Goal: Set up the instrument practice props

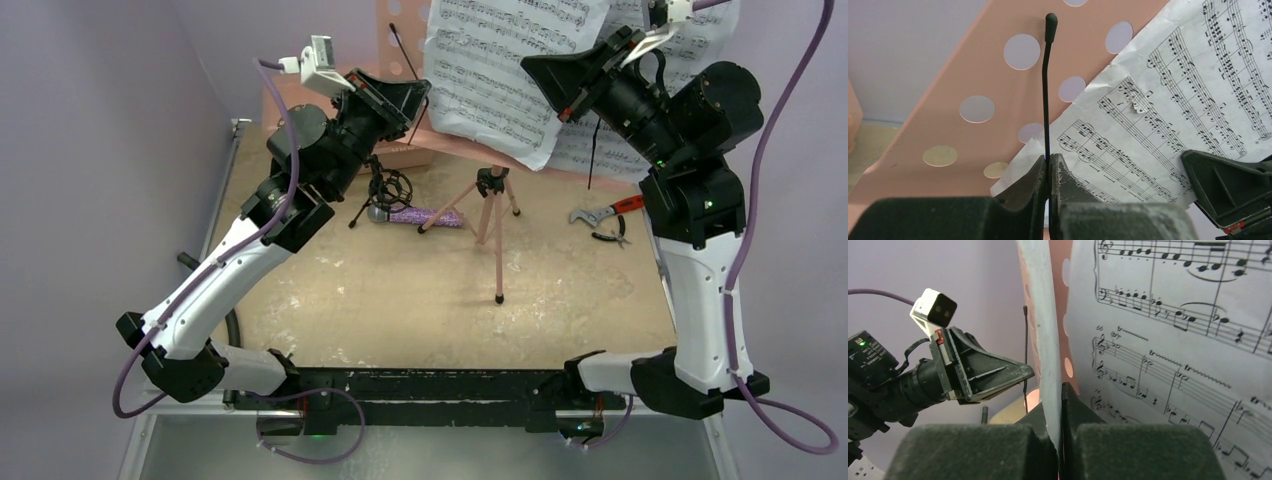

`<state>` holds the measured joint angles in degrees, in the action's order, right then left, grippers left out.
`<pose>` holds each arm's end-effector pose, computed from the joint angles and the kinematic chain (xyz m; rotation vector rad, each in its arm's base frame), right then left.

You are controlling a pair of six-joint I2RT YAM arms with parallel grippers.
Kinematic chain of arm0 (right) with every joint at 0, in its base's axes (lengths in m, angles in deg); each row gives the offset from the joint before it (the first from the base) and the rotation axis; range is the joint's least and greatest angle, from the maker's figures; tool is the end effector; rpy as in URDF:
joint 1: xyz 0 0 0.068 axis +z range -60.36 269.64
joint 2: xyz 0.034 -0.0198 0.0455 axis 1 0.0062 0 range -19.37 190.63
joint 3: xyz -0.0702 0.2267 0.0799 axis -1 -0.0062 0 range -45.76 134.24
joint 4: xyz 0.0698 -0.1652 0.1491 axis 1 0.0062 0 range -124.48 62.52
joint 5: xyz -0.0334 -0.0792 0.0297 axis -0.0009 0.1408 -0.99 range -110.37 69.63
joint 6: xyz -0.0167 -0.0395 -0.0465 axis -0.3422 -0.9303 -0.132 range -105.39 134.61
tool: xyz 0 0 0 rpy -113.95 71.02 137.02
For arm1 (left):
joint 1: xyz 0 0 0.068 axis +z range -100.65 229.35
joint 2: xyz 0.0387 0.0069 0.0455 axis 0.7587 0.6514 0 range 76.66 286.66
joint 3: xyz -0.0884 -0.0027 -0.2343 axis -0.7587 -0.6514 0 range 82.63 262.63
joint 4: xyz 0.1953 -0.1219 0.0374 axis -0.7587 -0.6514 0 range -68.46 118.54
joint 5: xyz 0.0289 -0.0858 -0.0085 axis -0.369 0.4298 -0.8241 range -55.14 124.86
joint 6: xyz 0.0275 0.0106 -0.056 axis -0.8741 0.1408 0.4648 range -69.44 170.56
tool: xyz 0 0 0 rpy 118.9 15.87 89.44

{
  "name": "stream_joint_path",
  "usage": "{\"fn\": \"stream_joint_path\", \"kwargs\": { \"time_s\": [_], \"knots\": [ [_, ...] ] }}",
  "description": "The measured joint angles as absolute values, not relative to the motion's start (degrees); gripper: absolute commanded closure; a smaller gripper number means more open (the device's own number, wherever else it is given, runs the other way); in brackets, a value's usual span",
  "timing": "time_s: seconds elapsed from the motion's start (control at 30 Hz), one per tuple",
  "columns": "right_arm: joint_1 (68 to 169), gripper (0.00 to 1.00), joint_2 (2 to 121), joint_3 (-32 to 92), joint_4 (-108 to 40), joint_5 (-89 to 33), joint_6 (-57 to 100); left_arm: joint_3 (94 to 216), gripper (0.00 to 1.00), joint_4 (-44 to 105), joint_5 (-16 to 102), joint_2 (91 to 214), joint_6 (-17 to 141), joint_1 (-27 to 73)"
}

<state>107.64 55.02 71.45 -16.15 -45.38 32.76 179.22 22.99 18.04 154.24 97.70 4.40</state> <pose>0.1643 0.0749 0.5842 -0.3974 1.1575 0.8017 0.2000 -0.1800 0.5034 -0.2926 1.4126 -1.1485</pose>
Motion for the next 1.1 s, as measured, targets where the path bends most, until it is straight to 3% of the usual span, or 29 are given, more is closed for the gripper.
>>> {"fn": "stream_joint_path", "kwargs": {
  "time_s": [1.1],
  "knots": [
    [107.6, 1.0, 62.9, 76.1, -18.1, -47.3, 33.1, 176.0, 1.0, 32.4, 23.8, 155.0, 92.8, 4.9]
  ]
}}
